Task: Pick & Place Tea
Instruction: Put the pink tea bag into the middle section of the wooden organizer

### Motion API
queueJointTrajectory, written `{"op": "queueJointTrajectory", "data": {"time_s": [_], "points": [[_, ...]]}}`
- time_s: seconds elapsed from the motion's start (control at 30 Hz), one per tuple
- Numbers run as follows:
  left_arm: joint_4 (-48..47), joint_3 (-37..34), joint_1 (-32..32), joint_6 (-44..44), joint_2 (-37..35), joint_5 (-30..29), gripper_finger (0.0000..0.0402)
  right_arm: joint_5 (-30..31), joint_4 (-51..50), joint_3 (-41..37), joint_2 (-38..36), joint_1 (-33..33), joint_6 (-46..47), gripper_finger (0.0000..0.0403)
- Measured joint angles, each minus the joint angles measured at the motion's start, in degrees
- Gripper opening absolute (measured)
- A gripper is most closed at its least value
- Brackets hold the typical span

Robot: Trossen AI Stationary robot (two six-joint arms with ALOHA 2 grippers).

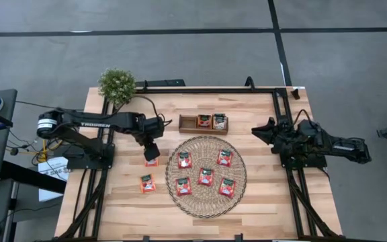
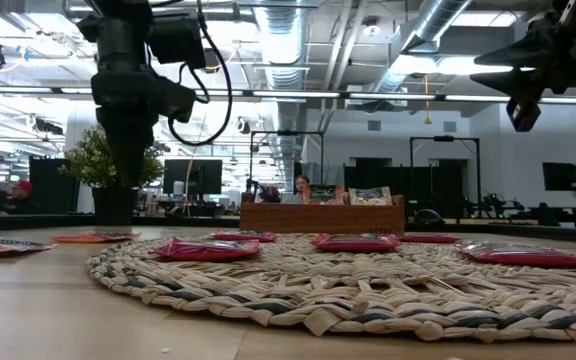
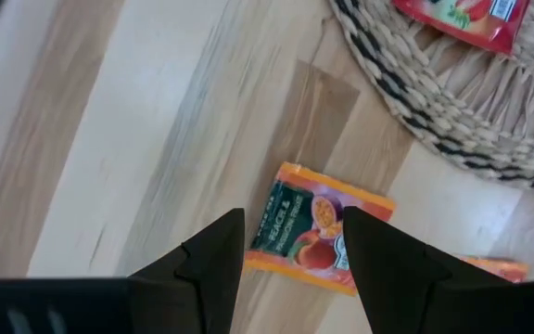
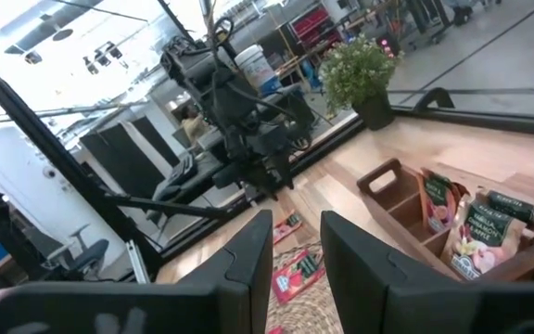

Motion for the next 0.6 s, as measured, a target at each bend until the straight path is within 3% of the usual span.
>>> {"op": "queueJointTrajectory", "data": {"time_s": [0.33, 0.6], "points": [[0.11, -0.06, 0.57, 5.18, 0.15, 0.15, 0.0192, 0.02, -0.15, 0.0, 0.0, -0.02, -0.02, 0.0087], [0.24, -3.4, 0.59, 4.63, 0.85, -0.57, 0.028, 0.02, -0.23, 0.0, 0.0, -0.02, 0.0, 0.0087]]}}
